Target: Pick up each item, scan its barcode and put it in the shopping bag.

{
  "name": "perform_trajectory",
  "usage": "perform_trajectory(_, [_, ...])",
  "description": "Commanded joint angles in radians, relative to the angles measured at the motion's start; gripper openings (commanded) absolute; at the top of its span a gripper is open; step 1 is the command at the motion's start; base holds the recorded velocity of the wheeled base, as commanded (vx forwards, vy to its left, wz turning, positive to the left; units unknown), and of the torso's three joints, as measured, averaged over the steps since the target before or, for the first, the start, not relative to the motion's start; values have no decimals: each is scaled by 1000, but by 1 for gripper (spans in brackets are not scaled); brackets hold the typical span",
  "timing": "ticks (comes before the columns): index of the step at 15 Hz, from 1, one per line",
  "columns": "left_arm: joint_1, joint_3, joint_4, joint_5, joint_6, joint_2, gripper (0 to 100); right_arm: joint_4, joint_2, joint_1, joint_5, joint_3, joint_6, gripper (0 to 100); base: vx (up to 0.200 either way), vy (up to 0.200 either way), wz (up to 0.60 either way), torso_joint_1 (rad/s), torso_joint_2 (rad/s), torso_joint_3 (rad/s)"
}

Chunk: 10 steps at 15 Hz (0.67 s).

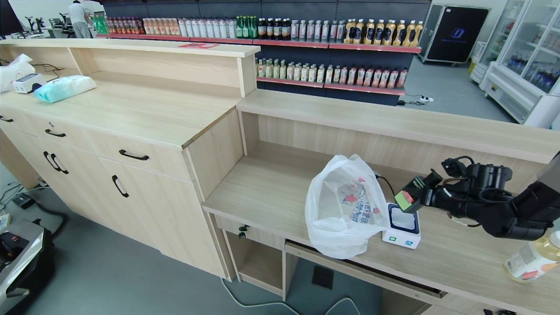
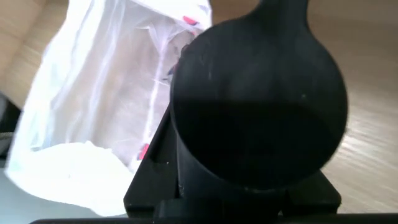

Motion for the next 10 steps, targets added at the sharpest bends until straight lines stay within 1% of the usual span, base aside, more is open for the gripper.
perform_trajectory(1, [1,0,0,0,0,0,0,-14,-186,-15,-142,154,-192,0,0,0,0,0,0,0])
perform_trajectory(2, [1,0,0,0,0,0,0,-44,-300,-71,-298,302,-385,0,0,0,0,0,0,0])
perform_trajectory(3, [1,0,0,2,0,0,0,-44,-381,-97,-373,357,-457,0,0,0,0,0,0,0])
perform_trajectory(4, [1,0,0,0,0,0,0,-40,-438,-115,-395,366,-466,0,0,0,0,0,0,0])
perform_trajectory(6, [1,0,0,0,0,0,0,-43,-507,-157,-396,403,-472,0,0,0,0,0,0,0])
perform_trajectory(8, [1,0,0,0,0,0,0,-57,-527,-172,-404,420,-489,0,0,0,600,-2,0,5])
perform_trajectory(9, [1,0,0,0,0,0,0,-84,-522,-180,-418,400,-535,0,0,0,600,7,-2,2])
perform_trajectory(10, [1,0,0,0,0,0,0,-98,-513,-173,-419,369,-544,0,0,0,600,2,2,2])
